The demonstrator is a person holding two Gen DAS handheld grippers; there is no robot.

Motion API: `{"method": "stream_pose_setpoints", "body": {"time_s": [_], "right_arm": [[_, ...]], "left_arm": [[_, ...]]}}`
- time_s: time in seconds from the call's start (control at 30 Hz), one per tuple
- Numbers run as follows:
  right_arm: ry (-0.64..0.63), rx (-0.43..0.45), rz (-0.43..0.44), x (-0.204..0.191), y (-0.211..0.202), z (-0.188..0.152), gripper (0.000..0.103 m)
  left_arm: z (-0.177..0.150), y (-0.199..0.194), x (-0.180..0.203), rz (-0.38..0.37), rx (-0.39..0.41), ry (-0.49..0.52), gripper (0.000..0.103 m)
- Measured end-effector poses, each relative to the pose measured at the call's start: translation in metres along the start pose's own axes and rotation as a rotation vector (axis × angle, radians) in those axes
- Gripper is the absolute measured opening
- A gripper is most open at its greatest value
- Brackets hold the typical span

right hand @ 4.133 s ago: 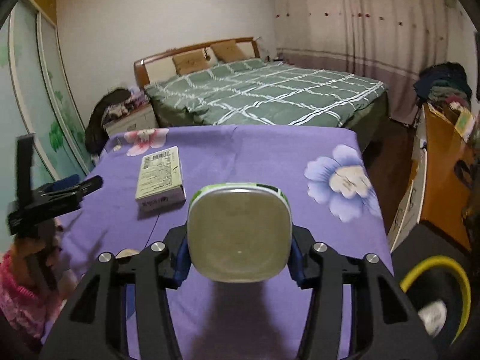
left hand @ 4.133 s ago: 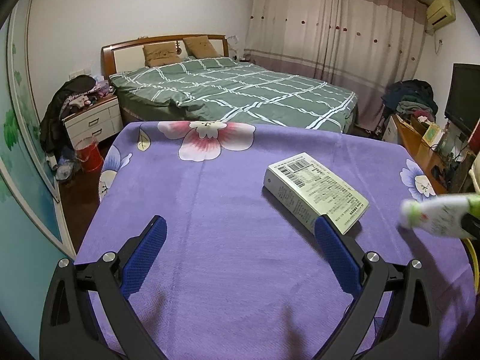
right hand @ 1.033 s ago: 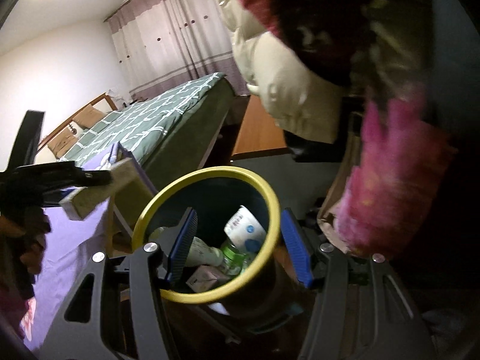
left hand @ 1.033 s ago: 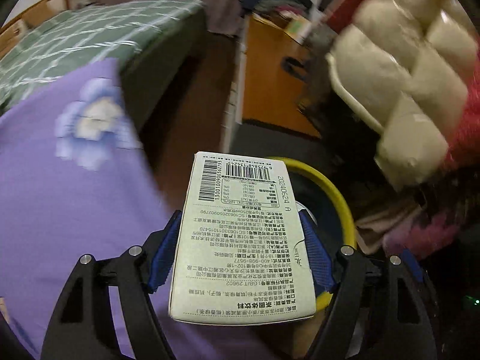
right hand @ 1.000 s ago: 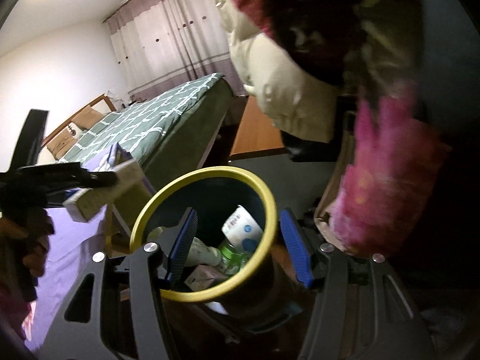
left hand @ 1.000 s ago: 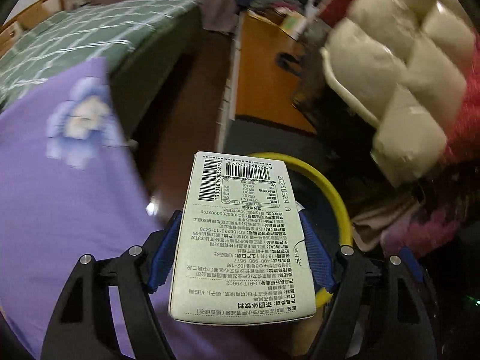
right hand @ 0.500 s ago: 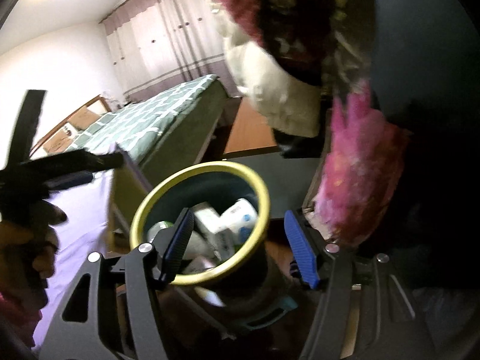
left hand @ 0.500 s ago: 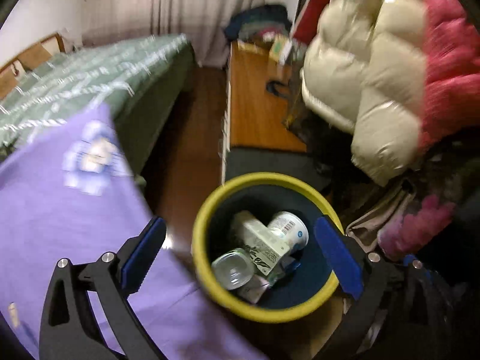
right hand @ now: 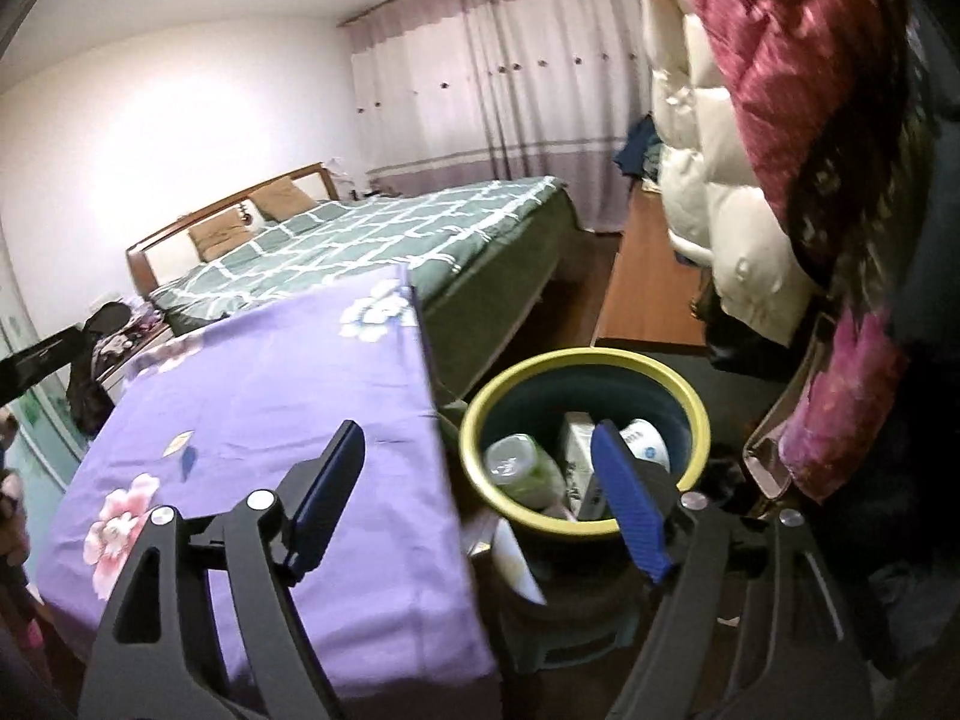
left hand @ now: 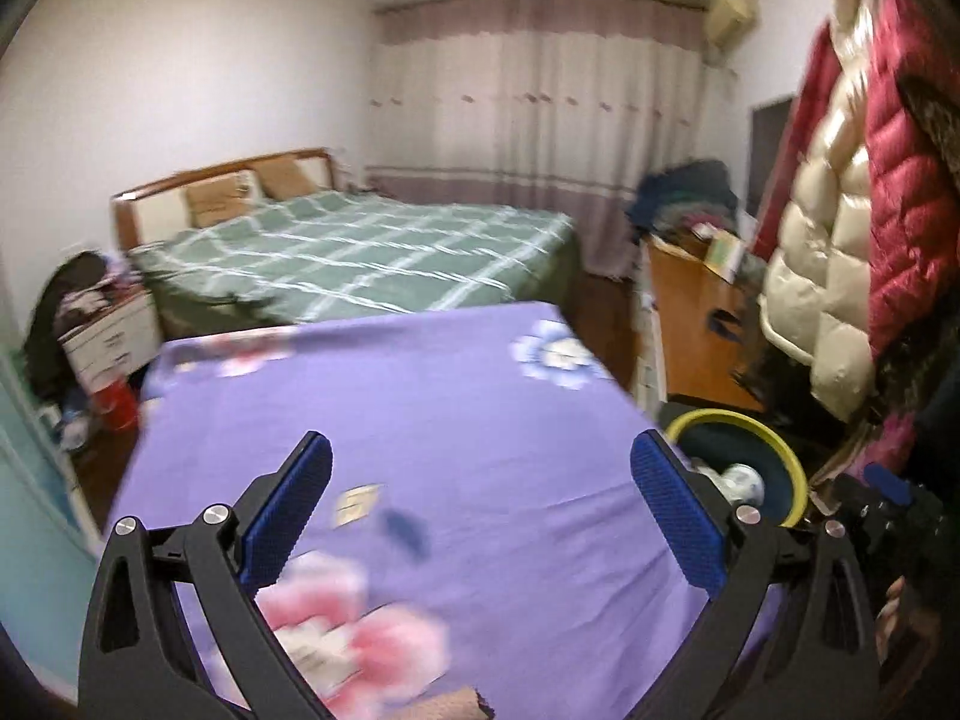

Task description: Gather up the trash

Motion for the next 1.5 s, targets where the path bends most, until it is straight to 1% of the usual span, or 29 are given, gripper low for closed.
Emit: {"method": "stream_pose_setpoints", "body": {"time_s": [0.03,0.13,0.27,0.43,0.5,0.8,1.13,1.5], "right_arm": [[-0.005,0.004,0.001,-0.003,-0.003,0.0,0.077],[-0.021,0.01,0.007,-0.016,-0.01,-0.002,0.08],[-0.02,0.011,0.016,-0.024,-0.014,-0.004,0.081],[-0.017,0.012,0.015,-0.025,-0.013,-0.002,0.082],[-0.021,0.008,0.015,-0.027,-0.012,-0.003,0.083],[-0.03,0.003,0.01,-0.029,-0.011,-0.005,0.085],[-0.036,-0.006,0.019,-0.034,-0.008,-0.006,0.085],[-0.035,-0.009,0.018,-0.034,-0.007,-0.006,0.086]], "left_arm": [[-0.005,-0.01,-0.018,0.028,0.012,-0.012,0.098],[-0.021,-0.036,-0.061,0.078,0.037,-0.053,0.098],[-0.039,-0.055,-0.094,0.11,0.044,-0.1,0.098],[-0.052,-0.062,-0.116,0.151,0.046,-0.121,0.098],[-0.052,-0.061,-0.116,0.159,0.047,-0.127,0.098],[-0.05,-0.052,-0.099,0.134,0.037,-0.125,0.098],[-0.05,-0.055,-0.104,0.13,0.038,-0.138,0.098],[-0.053,-0.049,-0.105,0.121,0.018,-0.134,0.098]]}}
Point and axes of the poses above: each gripper's, at about its wrist camera, not at the fingertips, and y roughly the way its jaws point, x to its right, z to its top, the point moved 8 cm from there along y, roughly the way its jaws point, and after that the axes turned 13 degrees about z, right-handed, at the moved point
